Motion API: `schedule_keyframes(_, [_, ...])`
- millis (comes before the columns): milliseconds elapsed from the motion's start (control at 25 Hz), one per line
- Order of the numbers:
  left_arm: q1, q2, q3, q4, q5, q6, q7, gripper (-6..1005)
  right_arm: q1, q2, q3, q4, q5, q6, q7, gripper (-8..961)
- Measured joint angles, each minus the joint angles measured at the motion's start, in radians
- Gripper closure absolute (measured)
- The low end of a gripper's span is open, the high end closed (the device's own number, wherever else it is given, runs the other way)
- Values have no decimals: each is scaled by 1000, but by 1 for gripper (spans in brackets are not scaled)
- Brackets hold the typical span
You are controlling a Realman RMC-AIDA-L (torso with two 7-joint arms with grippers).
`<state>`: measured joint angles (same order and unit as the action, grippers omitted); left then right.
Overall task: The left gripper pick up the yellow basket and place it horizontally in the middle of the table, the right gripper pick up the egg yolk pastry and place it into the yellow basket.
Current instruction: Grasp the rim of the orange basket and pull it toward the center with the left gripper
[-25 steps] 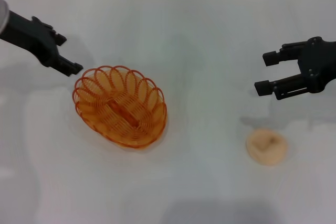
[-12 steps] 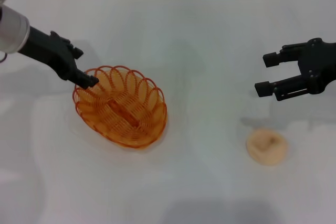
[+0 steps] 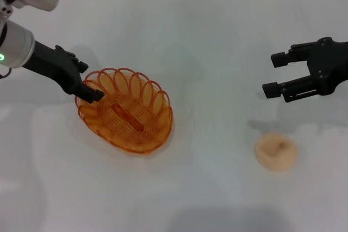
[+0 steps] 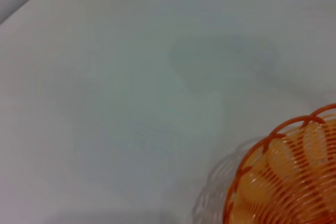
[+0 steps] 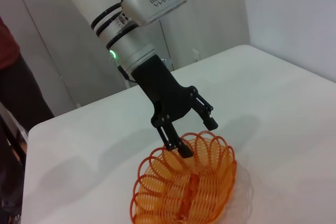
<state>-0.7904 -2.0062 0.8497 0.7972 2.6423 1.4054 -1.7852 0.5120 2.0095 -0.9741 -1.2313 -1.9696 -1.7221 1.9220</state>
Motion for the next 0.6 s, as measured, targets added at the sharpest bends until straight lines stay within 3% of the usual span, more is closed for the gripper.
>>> schedule_keyframes(600, [-6,5,-4,-23,-2,-2,0,115,14,0,0,14,0,1,2,111])
